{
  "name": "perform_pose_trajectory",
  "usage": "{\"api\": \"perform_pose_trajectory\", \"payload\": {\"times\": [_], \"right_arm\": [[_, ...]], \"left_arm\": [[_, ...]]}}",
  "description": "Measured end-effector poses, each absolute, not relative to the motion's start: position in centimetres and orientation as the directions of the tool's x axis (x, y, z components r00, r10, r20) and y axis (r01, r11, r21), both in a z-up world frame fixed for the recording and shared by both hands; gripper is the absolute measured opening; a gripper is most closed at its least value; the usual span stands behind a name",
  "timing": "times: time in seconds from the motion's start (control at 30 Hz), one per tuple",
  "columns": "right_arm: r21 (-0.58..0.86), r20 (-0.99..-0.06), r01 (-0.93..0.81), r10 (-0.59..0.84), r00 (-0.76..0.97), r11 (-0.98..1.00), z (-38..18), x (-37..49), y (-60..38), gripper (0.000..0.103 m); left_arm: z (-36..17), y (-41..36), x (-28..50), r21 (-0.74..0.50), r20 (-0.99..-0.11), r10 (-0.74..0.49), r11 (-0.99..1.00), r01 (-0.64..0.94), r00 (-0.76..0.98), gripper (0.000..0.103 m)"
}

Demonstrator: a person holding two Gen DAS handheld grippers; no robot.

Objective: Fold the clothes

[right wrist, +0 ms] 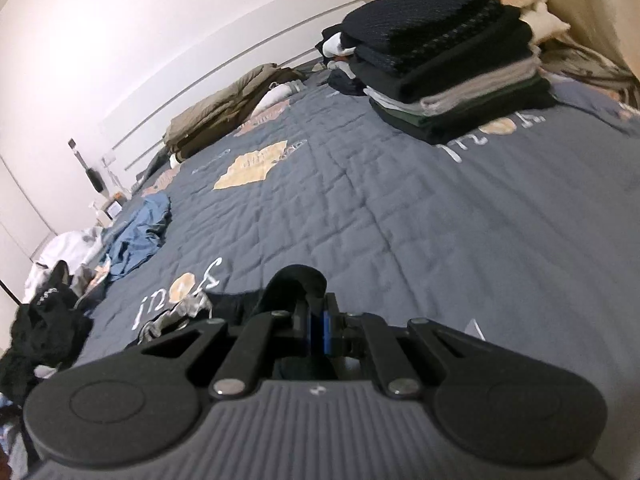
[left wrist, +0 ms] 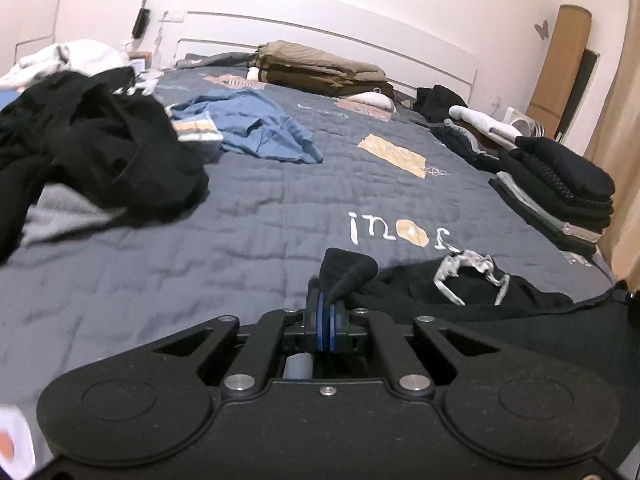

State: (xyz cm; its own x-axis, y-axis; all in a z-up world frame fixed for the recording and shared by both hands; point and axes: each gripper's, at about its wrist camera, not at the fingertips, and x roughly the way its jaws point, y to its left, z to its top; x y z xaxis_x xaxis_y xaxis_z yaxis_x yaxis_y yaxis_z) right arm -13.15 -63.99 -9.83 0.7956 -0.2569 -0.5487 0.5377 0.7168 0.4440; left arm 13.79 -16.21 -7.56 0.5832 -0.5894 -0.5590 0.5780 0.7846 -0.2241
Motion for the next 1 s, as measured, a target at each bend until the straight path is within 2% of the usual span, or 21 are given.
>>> {"api": "perform_pose_trajectory", "payload": {"times": [0.37, 0.6, 0.7, 0.8, 0.87, 0.9, 0.93, 0.97, 1.0], "right_arm": [[0.378, -0.549, 0.551, -0.299, 0.781, 0.744, -8.7, -5.5, -67.2, 0.005], [0.377, -0.533, 0.569, -0.331, 0.778, 0.730, -10.0, -2.9, -68.8, 0.005], [0.348, -0.587, 0.584, -0.315, 0.745, 0.733, -11.9, -1.2, -69.4, 0.006], [0.296, -0.631, 0.628, -0.346, 0.694, 0.720, -13.2, -0.7, -69.6, 0.013], [0.318, -0.644, 0.632, -0.329, 0.691, 0.706, -13.0, -1.8, -69.6, 0.021], [0.342, -0.630, 0.623, -0.321, 0.708, 0.703, -12.5, -2.8, -69.4, 0.030], [0.366, -0.614, 0.613, -0.313, 0.724, 0.700, -12.0, -3.8, -69.3, 0.041], [0.375, -0.600, 0.613, -0.322, 0.733, 0.695, -11.3, -5.0, -68.9, 0.044], [0.383, -0.585, 0.613, -0.332, 0.740, 0.691, -10.6, -6.2, -68.6, 0.046]], "left_arm": [[-7.2, -21.0, 19.8, -0.154, -0.557, -0.572, 0.783, 0.602, 0.602, 0.003], [-8.8, -22.8, 22.1, -0.159, -0.556, -0.571, 0.787, 0.597, 0.605, 0.003], [-10.2, -23.9, 23.2, -0.158, -0.590, -0.554, 0.793, 0.588, 0.588, 0.003], [-11.4, -24.1, 23.7, -0.181, -0.640, -0.509, 0.828, 0.530, 0.575, 0.012], [-11.1, -23.1, 23.1, -0.204, -0.632, -0.507, 0.838, 0.505, 0.586, 0.013], [-10.6, -22.3, 22.6, -0.213, -0.619, -0.511, 0.840, 0.498, 0.597, 0.015], [-9.8, -21.3, 21.9, -0.219, -0.603, -0.513, 0.843, 0.492, 0.612, 0.023], [-9.1, -20.3, 21.1, -0.231, -0.588, -0.519, 0.843, 0.486, 0.621, 0.032], [-8.5, -19.3, 20.0, -0.255, -0.576, -0.532, 0.838, 0.482, 0.621, 0.035]]}}
